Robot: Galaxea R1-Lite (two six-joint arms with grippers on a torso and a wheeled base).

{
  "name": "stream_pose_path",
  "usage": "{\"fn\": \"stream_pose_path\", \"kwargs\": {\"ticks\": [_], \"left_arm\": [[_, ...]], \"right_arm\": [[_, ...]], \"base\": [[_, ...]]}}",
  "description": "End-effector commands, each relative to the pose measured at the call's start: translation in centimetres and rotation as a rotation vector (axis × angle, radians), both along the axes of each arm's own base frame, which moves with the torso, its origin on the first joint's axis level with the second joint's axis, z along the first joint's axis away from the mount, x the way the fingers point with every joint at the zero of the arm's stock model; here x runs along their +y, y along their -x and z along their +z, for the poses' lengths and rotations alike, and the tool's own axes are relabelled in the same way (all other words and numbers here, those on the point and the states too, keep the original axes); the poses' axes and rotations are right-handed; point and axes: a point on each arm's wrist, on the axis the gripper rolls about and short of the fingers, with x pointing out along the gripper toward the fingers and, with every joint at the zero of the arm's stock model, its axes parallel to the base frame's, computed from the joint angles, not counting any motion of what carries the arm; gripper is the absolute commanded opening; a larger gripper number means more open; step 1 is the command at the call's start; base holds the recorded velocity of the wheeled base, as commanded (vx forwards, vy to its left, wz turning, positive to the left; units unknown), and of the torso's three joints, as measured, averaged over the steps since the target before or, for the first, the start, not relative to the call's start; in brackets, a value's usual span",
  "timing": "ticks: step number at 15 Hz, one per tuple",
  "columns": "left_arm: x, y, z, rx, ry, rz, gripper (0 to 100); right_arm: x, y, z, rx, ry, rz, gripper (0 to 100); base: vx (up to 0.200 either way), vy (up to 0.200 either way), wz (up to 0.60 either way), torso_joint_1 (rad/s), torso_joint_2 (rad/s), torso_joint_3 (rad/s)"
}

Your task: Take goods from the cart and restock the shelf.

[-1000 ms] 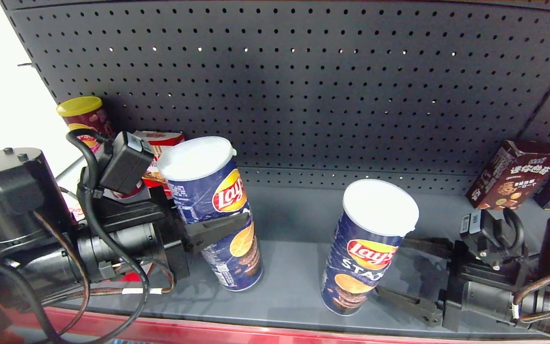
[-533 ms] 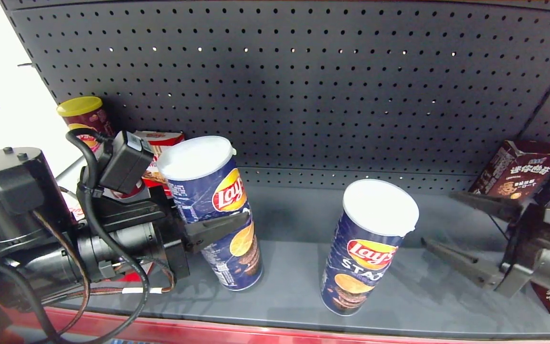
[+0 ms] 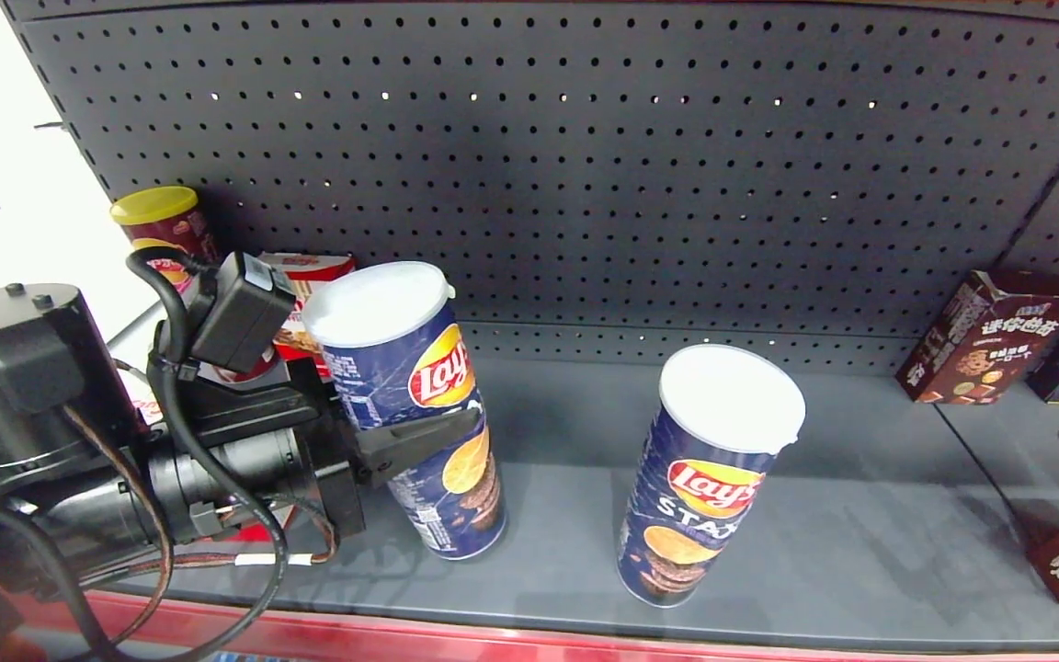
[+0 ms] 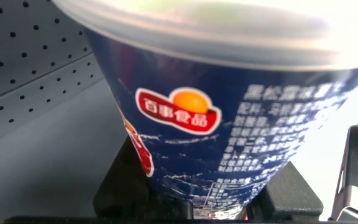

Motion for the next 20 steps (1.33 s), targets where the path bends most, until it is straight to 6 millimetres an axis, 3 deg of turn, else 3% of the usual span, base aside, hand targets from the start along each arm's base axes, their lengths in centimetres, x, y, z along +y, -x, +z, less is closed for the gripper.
{"fn": "stream_pose_path", "kwargs": {"ticks": [1,4,8,11,14,20], "left_arm": [[0.0,0.0,-0.2,0.006,-0.003,0.0,0],[0.0,0.0,-0.1,0.0,-0.005,0.001,0],[-0.1,-0.2,0.8,-0.059,0.023,0.006,0],[0.0,-0.1,0.8,-0.069,0.03,0.006,0],[0.0,0.0,0.9,-0.073,0.032,0.006,0],[0.2,0.4,0.9,-0.073,0.035,-0.002,0]], "right_arm": [[-1.5,7.1,-2.1,-0.016,-0.038,-0.13,100],[-1.8,10.0,-4.9,0.042,-0.087,-0.256,100],[-1.7,11.9,-8.3,0.025,-0.193,-0.336,100],[-1.9,11.2,-11.1,0.04,-0.208,-0.479,100],[-1.9,9.4,-14.4,0.042,-0.203,-0.486,100],[-1.8,9.4,-14.7,0.07,-0.187,-0.433,100]], "base": [[0.0,0.0,0.0,0.0,0.0,0.0],[0.0,0.0,0.0,0.0,0.0,0.0],[0.0,0.0,0.0,0.0,0.0,0.0],[0.0,0.0,0.0,0.0,0.0,0.0],[0.0,0.0,0.0,0.0,0.0,0.0],[0.0,0.0,0.0,0.0,0.0,0.0]]}}
